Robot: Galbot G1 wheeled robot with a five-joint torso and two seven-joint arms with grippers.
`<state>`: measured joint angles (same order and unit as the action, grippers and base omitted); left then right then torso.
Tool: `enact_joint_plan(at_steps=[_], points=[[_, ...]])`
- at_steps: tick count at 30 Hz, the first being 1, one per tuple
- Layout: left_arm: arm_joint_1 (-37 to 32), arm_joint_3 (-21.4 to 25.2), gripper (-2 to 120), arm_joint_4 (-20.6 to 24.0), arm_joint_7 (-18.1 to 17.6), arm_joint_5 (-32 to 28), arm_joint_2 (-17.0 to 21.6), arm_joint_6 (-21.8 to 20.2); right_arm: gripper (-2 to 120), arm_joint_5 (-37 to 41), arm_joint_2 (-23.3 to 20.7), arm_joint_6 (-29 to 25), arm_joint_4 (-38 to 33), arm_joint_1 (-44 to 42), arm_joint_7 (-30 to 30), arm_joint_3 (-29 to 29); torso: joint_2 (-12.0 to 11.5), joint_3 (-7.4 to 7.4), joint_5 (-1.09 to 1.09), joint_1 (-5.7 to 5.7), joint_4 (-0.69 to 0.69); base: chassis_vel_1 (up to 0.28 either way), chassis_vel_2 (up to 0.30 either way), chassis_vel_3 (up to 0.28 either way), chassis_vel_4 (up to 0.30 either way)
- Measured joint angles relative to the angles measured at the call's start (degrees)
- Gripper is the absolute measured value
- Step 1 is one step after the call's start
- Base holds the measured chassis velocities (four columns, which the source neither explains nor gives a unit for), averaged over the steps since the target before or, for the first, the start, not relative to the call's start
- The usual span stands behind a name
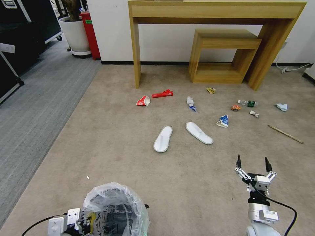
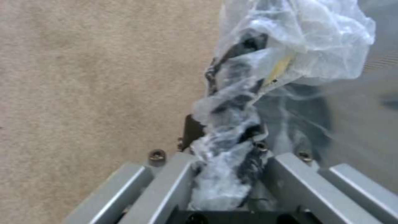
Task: Pick up the trash bin and place the garbage on the floor into it.
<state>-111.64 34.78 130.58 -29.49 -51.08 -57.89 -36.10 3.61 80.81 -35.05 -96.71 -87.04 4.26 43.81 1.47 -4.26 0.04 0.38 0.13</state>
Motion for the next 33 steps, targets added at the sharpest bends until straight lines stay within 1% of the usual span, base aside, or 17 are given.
enact_joint_plan(at_steps=[5,7,8,9,10,12,13,14,16,17,20,21,23,25,27,33], points=[[-0.4,0.4,0,1.5,-1.2,-1.6,0.1,-0.6,100,0.0,0.0,-0.4,0.7,-0.1,0.0,-0.1,0.0,0.0,0.03,0.0,0.0,0.0,0.0,0.0,0.0],[-0.8,1.6,0,2.7,-2.4,-3.5,1.0,-0.9,100,-0.1,0.1,-0.7,1.4,-0.1,0.0,-0.3,0.0,0.0,-0.03,0.0,0.0,0.0,0.0,0.0,0.0],[-0.8,1.6,0,2.7,-2.4,-3.5,1.0,-0.9,100,-0.1,0.1,-0.7,1.4,-0.1,0.0,-0.3,0.0,0.0,-0.03,0.0,0.0,0.0,0.0,0.0,0.0],[-1.1,2.9,0,3.9,-3.4,-5.3,2.1,-1.0,100,-0.3,0.3,-0.8,1.6,-0.1,0.0,-0.5,0.0,0.0,-0.04,0.0,0.0,0.0,0.0,0.0,0.0],[-1.1,3.3,0,4.2,-3.7,-6.0,2.4,-1.0,100,-0.3,0.4,-0.9,1.6,-0.1,0.0,-0.5,0.0,0.0,-0.03,0.0,0.0,0.0,0.0,0.0,0.0],[-1.2,5.0,0,6.2,-5.6,-9.3,4.1,-1.3,100,-0.5,0.7,-0.9,1.6,0.0,0.0,-0.7,0.0,0.0,-0.04,0.0,0.0,0.0,0.0,0.0,0.0],[-1.2,5.0,0,6.2,-5.6,-9.3,4.1,-1.3,100,-0.5,0.7,-0.9,1.6,0.0,0.0,-0.7,0.0,0.0,-0.04,0.0,0.0,0.0,0.0,0.0,0.0],[-1.2,5.7,0,7.1,-6.8,-11.4,5.1,-1.5,100,-0.6,0.8,-0.9,1.6,0.0,-0.1,-0.8,0.0,0.0,-0.04,0.0,0.0,0.0,0.0,0.0,0.0],[-1.2,6.5,0,8.0,-7.6,-13.3,6.4,-1.6,100,-0.8,1.0,-1.0,1.6,-0.1,-0.1,-0.9,0.0,0.0,-0.03,0.0,0.0,0.0,0.0,0.0,0.0],[-1.2,6.5,0,8.0,-7.6,-13.3,6.4,-1.6,100,-0.8,1.0,-1.0,1.6,-0.1,-0.1,-0.9,0.0,0.0,-0.03,0.0,0.0,0.0,0.0,0.0,0.0],[-1.2,8.1,0,10.3,-10.2,-17.9,8.6,-1.9,100,-0.9,1.2,-1.0,1.2,-0.4,-0.2,-0.9,0.0,0.0,-0.05,0.0,0.0,0.0,0.0,0.0,0.0],[-1.2,8.1,0,10.3,-10.2,-17.9,8.6,-1.9,100,-0.9,1.2,-1.0,1.2,-0.4,-0.2,-0.9,0.0,0.0,-0.05,0.0,0.0,0.0,0.0,0.0,0.0],[-1.4,8.6,0,11.8,-11.6,-20.3,10.5,-2.2,100,-1.1,1.3,-1.0,1.0,-0.6,-0.2,-0.9,0.0,0.01,-0.04,0.0,0.0,0.0,0.0,0.0,0.0],[-1.4,8.7,0,12.0,-12.2,-21.0,11.1,-2.3,100,-1.2,1.4,-1.1,1.0,-0.7,-0.2,-0.8,0.0,0.01,-0.05,0.0,0.0,0.0,0.0,0.0,0.0],[-0.5,9.0,0,12.0,-13.6,-23.7,12.1,-2.3,100,-1.6,1.6,-1.1,1.0,-0.8,-0.2,-0.8,0.0,0.01,-0.04,0.0,-0.01,0.0,0.0,0.0,0.0],[2.1,10.0,0,10.3,-14.7,-27.0,13.3,-2.2,100,-2.1,2.0,-1.1,0.7,-0.8,-0.2,-0.8,0.0,0.01,-0.04,-0.01,0.0,0.0,0.0,0.0,0.0]])
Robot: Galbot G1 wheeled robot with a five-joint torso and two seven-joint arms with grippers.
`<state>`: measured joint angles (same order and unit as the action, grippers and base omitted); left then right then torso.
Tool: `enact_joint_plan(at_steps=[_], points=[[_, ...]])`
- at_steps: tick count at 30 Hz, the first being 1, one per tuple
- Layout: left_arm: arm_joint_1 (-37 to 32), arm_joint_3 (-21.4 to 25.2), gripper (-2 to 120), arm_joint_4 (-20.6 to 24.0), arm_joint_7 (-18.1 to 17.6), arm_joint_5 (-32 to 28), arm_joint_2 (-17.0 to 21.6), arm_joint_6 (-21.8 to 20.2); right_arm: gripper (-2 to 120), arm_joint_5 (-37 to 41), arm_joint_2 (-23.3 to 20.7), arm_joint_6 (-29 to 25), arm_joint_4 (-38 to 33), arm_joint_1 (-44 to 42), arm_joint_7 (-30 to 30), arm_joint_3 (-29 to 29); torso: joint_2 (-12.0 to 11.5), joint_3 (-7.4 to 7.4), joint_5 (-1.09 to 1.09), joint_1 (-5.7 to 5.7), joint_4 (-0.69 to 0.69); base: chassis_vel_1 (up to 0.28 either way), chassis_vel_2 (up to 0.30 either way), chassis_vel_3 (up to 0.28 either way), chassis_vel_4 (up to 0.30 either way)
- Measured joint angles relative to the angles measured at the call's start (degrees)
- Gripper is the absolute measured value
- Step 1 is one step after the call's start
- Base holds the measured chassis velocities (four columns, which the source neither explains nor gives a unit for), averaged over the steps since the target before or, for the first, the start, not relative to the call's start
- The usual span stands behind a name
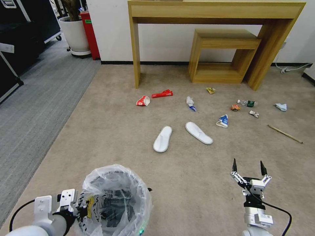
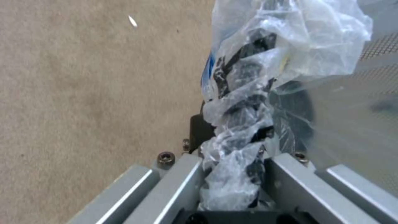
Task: Pick up the trash bin and place the garbage on the floor into it.
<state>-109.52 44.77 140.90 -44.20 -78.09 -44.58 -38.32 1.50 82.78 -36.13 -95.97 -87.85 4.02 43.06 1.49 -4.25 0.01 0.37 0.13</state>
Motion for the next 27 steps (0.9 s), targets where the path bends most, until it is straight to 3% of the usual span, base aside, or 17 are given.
enact_joint_plan(at_steps=[6,10,16,27], points=[[5.4,1.2,0,-2.5,-2.3,-5.4,3.1,0.2,100,-1.0,0.6,0.0,0.5,0.3,0.2,0.0,0.0,0.0,0.0,0.0,0.0,0.0,0.0,0.0,0.0],[11.8,1.5,0,-7.6,-5.7,-11.7,5.9,1.2,100,-2.4,2.0,-0.2,1.4,0.4,0.6,-0.2,0.0,0.0,0.0,0.0,0.0,0.0,0.0,0.0,0.0],[15.3,2.0,0,-11.8,-6.6,-14.4,7.3,1.6,100,-2.9,2.9,-0.5,1.3,0.2,0.7,0.0,0.0,-0.01,0.0,0.0,-0.01,0.0,0.0,0.0,0.0],[16.9,1.5,0,-12.2,-8.0,-17.5,6.4,0.8,100,-4.0,4.4,0.2,0.0,-0.1,0.6,0.4,0.0,0.0,-0.01,0.0,0.0,0.0,0.0,0.0,0.0]])
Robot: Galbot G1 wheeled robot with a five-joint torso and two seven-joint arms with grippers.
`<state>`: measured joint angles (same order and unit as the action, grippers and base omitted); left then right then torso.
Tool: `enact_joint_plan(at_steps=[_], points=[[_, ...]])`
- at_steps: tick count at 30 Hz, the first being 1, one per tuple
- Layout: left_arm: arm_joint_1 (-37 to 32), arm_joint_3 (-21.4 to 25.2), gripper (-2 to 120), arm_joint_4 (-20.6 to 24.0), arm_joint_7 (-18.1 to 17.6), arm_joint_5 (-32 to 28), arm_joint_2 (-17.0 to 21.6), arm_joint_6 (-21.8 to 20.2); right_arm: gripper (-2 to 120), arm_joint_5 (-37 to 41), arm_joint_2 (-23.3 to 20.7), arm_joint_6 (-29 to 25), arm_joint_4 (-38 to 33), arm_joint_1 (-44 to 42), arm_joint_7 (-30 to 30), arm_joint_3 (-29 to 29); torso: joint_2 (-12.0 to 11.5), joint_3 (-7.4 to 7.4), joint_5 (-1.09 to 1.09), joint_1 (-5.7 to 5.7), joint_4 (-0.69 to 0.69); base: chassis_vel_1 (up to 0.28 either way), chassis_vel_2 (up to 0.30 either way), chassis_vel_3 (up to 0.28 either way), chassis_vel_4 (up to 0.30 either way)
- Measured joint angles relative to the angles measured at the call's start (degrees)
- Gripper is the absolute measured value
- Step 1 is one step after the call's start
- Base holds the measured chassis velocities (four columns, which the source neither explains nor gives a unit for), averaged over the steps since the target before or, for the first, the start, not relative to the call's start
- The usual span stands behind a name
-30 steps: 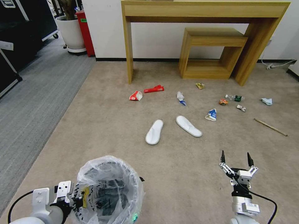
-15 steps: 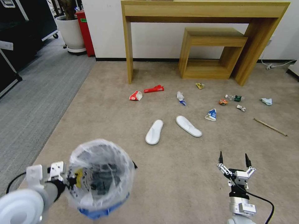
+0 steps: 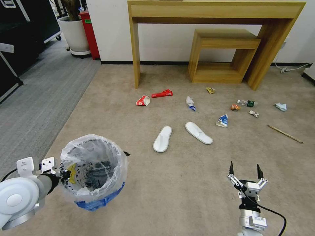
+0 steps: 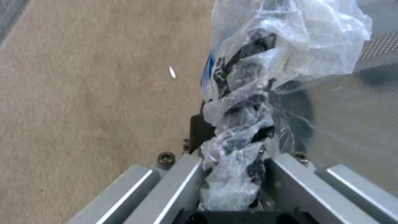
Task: Pick up the trash bin and place the garbage on the floor into it.
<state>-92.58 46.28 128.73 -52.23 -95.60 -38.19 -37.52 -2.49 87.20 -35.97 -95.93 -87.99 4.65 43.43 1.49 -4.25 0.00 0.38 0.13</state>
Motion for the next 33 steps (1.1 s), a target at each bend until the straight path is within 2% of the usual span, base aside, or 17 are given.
enact_joint_plan(at_steps=[11,19,25,33], points=[[-1.4,0.6,0,2.5,-1.5,-1.6,-1.8,-0.6,100,-1.1,0.7,0.4,0.9,0.4,0.0,0.0,0.0,0.0,-0.01,0.0,0.0,0.0,0.0,0.0,0.0],[-1.8,-0.4,0,2.8,-0.3,0.8,-4.8,-1.3,100,0.8,0.6,2.1,-0.9,-0.2,-1.1,-0.5,0.0,0.0,0.0,0.0,-0.01,0.0,0.0,0.0,0.0],[-1.6,-0.4,0,3.3,-0.2,0.4,-4.5,-1.4,100,2.5,-1.1,2.5,-1.8,-0.3,-1.2,-0.3,0.0,0.0,0.0,0.0,0.0,0.0,0.0,0.0,0.0],[-2.1,0.2,0,3.0,-1.2,-0.2,-5.2,-1.4,100,1.1,-1.7,2.6,-2.1,0.1,-1.6,-0.1,0.0,0.0,0.0,0.0,0.0,0.0,0.0,0.0,0.0]])
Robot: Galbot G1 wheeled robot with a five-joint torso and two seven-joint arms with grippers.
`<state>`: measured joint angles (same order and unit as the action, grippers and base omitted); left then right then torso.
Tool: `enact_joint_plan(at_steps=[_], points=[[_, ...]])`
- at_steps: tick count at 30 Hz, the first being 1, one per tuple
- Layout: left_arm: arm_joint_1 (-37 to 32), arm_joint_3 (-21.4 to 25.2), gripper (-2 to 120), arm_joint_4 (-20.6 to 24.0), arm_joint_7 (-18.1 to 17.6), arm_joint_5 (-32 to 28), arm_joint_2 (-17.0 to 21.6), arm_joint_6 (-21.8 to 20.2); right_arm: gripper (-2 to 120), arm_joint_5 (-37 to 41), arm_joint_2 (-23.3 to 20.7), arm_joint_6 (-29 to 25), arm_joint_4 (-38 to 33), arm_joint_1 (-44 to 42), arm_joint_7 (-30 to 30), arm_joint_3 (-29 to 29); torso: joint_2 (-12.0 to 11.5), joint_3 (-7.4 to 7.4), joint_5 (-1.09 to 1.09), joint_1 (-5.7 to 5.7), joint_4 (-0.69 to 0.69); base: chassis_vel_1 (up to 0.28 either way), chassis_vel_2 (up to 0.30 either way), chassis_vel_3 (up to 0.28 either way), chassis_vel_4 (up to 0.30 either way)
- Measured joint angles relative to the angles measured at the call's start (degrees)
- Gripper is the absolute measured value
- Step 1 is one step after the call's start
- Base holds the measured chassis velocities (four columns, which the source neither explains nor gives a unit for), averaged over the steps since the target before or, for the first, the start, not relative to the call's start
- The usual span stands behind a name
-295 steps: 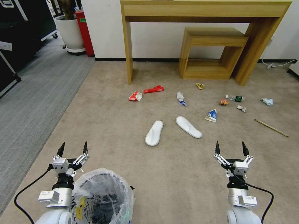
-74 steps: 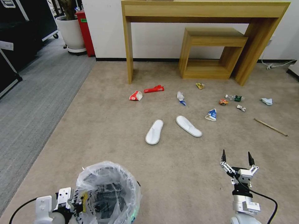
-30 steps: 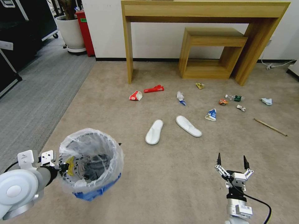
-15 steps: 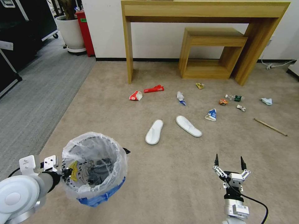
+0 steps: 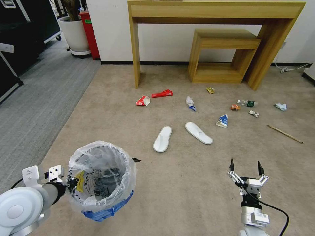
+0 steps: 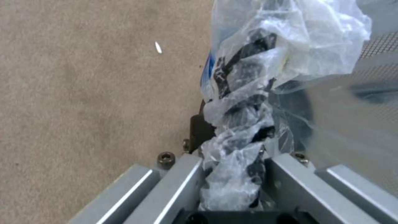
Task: Pick up the trash bin and place the garbage on the floor into it.
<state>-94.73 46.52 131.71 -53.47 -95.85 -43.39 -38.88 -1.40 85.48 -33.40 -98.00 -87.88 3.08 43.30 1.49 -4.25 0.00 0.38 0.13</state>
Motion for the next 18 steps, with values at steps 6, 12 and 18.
enact_joint_plan(at_steps=[6,12,18], points=[[-0.7,0.7,0,0.0,-1.2,-0.5,-1.0,0.3,100,0.1,0.0,-1.6,0.9,0.1,-1.6,-0.7,0.0,0.0,0.0,0.0,0.0,0.0,0.0,0.0,0.0],[-1.1,1.1,0,0.2,-1.3,-0.6,-1.2,0.5,100,-0.1,-0.1,-2.1,1.5,0.2,-1.7,-0.9,0.0,0.0,0.0,0.0,0.0,-0.011,0.006,0.018,-0.014],[-1.2,0.5,0,0.3,-1.4,0.0,-2.7,0.5,100,-0.2,-0.5,-2.4,2.1,0.7,-1.7,-1.1,0.0,0.0,0.0,0.0,0.0,-0.113,0.117,0.111,-0.109]])
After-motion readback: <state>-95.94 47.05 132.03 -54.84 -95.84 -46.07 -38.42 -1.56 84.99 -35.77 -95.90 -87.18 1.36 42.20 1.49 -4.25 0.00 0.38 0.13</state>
